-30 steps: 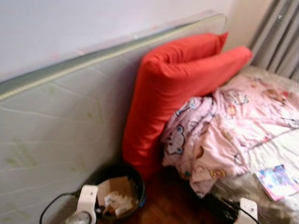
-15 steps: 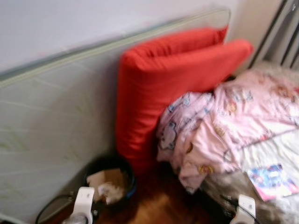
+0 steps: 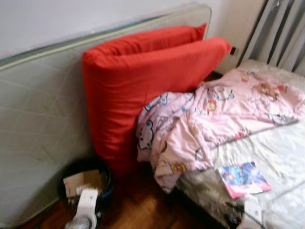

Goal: Clean up the room

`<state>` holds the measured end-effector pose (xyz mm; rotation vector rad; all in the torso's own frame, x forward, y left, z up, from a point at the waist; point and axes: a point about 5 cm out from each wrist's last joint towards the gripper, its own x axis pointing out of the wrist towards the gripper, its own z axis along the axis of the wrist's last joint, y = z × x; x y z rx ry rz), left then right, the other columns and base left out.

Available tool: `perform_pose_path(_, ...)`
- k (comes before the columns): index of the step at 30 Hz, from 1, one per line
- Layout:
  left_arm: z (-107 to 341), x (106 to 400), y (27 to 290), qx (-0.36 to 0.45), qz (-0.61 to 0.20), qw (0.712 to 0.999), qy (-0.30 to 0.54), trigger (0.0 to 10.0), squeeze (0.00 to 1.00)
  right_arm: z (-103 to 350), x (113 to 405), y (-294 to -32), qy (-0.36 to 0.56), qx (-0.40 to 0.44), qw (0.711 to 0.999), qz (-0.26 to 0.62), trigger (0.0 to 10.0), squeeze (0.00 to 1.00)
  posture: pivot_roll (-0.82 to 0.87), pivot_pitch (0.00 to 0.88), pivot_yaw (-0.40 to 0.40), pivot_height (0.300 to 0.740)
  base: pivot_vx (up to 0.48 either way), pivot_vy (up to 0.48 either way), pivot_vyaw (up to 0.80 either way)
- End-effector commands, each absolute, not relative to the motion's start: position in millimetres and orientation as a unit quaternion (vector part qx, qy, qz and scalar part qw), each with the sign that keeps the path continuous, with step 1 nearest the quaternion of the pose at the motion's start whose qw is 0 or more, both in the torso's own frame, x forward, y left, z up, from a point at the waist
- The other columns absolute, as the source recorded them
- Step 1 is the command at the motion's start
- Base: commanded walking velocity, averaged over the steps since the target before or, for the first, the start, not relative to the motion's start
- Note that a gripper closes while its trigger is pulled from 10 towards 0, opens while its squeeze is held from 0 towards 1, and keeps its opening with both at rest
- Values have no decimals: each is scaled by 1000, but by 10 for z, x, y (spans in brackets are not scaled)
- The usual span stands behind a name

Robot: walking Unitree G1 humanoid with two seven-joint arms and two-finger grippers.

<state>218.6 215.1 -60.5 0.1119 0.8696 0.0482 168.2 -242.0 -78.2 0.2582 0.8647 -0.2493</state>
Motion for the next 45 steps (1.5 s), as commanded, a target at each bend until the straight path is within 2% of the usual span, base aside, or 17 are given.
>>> perform_pose_path(1, -630, 2137, 2175, 54, 29, 902, 428, 10000, 0, -764, 1721, -2424, 413, 121, 895, -118, 10000, 0, -32, 0, -39, 740, 0, 0, 0)
perform_pose_path(24, -624, 2150, 2161, 30, 36, 906, 421, 10000, 0, -756, 1735, -2427, 410, 125, 895, -119, 10000, 0, -33, 0, -39, 740, 0, 0, 0)
perform_pose_path(45, -625, 2148, 2155, 27, 34, 906, 420, 10000, 0, -758, 1731, -2430, 411, 126, 895, -120, 10000, 0, -35, 0, -40, 740, 273, 0, 0)
